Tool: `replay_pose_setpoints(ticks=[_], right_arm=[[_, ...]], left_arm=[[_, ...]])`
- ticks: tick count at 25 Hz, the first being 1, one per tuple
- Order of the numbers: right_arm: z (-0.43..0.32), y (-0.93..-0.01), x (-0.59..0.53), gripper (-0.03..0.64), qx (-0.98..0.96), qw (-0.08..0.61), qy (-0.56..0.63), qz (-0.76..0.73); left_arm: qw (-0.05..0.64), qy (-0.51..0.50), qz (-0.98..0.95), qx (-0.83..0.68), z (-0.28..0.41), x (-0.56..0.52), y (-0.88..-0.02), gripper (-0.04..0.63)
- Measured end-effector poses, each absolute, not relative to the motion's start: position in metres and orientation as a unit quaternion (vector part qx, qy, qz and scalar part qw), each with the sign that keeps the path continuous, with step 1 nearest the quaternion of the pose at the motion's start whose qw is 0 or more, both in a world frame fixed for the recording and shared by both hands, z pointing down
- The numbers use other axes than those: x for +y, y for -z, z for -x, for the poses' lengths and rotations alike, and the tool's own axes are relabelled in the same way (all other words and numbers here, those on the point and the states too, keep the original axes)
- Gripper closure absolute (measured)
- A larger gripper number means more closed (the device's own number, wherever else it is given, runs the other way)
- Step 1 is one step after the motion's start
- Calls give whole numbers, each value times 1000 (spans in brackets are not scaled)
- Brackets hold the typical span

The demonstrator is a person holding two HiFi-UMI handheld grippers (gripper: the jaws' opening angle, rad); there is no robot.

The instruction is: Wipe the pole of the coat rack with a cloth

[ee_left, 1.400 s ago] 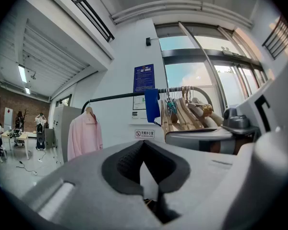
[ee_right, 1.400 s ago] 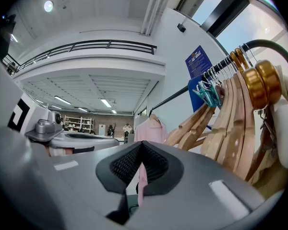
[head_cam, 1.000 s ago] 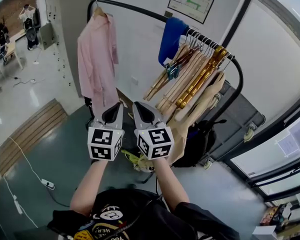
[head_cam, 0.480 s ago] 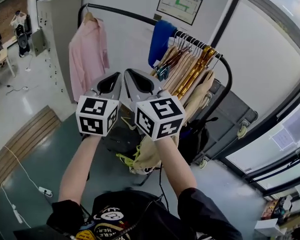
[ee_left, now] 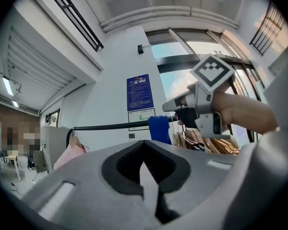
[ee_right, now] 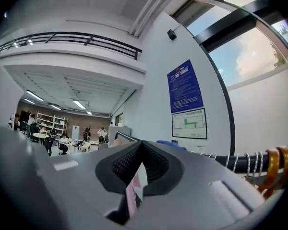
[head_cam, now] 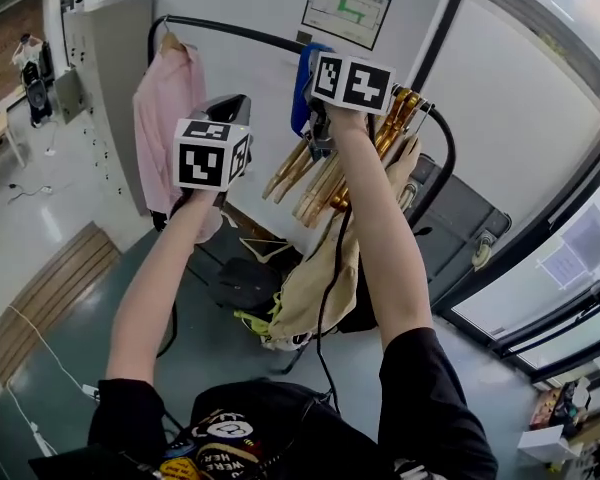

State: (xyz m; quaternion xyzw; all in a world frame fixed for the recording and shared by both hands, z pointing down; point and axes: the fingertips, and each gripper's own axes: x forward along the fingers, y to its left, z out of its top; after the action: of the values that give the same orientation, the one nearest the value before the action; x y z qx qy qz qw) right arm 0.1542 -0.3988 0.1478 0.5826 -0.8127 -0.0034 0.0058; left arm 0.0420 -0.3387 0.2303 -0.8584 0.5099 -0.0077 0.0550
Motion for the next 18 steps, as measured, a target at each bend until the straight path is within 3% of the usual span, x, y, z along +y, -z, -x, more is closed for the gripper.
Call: replay_pose_setpoints(ticks=[18], right_arm=[[-175,-159,-474,615,-738,60,-12,-672]], left_arm=[[61,-1,845,531,-17,-376,-205,594]])
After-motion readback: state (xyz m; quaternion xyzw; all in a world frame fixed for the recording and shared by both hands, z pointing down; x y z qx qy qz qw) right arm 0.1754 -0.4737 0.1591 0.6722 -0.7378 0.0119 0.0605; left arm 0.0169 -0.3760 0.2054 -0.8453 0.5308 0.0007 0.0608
